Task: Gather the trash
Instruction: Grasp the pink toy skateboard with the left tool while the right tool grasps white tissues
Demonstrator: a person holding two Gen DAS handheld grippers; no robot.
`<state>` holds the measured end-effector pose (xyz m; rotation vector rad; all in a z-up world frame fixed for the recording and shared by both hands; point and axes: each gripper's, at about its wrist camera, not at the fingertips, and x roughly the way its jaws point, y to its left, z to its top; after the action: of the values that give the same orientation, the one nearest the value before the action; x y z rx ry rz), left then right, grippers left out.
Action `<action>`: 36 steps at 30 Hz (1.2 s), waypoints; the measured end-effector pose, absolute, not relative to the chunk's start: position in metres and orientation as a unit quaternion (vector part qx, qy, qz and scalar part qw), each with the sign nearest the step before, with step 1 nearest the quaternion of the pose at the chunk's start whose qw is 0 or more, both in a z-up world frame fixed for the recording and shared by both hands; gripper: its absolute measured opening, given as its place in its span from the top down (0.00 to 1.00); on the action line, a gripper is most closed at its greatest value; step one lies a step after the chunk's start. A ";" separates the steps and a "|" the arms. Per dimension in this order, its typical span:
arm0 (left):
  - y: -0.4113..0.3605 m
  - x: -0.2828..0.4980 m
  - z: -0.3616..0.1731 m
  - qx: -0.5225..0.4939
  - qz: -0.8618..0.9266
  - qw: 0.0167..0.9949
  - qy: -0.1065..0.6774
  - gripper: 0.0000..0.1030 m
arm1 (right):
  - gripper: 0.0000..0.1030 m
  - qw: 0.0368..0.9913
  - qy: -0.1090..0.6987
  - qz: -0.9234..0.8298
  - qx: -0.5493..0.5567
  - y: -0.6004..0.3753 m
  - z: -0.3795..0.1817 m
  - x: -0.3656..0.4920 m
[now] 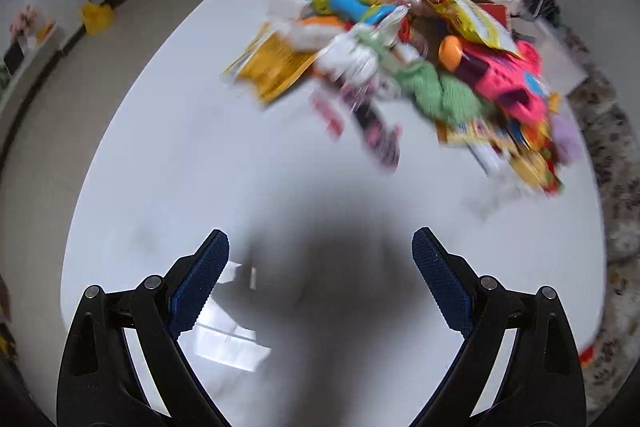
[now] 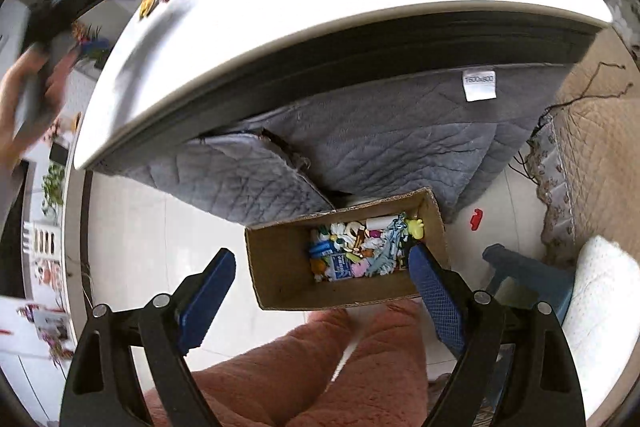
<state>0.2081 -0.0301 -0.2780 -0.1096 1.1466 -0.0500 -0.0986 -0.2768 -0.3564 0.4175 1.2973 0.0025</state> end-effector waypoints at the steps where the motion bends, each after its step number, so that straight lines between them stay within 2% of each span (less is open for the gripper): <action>1: -0.041 0.223 -0.282 -0.041 -0.016 0.836 0.547 0.12 | 0.16 0.779 0.596 -0.004 0.196 -0.276 -0.353 -0.100; 7: -0.081 0.285 -0.313 -0.033 0.027 0.813 0.580 0.12 | 0.16 0.787 0.584 -0.025 0.200 -0.282 -0.339 -0.110; 8: -0.082 0.289 -0.319 -0.041 0.032 0.805 0.591 0.17 | 0.16 0.787 0.582 -0.027 0.201 -0.284 -0.338 -0.112; 10: -0.088 0.287 -0.316 -0.028 0.041 0.814 0.579 0.35 | 0.17 0.788 0.582 -0.029 0.199 -0.287 -0.336 -0.115; 11: -0.092 0.287 -0.314 -0.024 0.037 0.816 0.576 0.57 | 0.17 0.789 0.581 -0.030 0.198 -0.287 -0.336 -0.116; 12: -0.096 0.285 -0.311 -0.018 0.031 0.816 0.577 0.71 | 0.18 0.789 0.581 -0.028 0.197 -0.288 -0.335 -0.116; 19: -0.076 0.214 -0.291 -0.047 -0.062 0.826 0.558 0.71 | 0.22 0.802 0.568 -0.003 0.183 -0.288 -0.320 -0.094; 27: 0.019 0.079 -0.264 -0.120 -0.138 0.816 0.548 0.71 | 0.22 0.833 0.518 0.081 0.179 -0.258 -0.274 -0.020; 32: 0.077 0.024 -0.248 -0.158 -0.134 0.812 0.546 0.71 | 0.22 0.827 0.501 0.158 0.201 -0.204 -0.264 0.088; 36: 0.105 0.002 -0.250 -0.178 -0.113 0.815 0.540 0.71 | 0.22 0.808 0.512 0.168 0.238 -0.159 -0.281 0.185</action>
<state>0.0017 0.1051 -0.2495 -0.3799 1.1521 -0.2406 0.1851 -0.1595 -0.2806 0.5094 1.0941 0.3600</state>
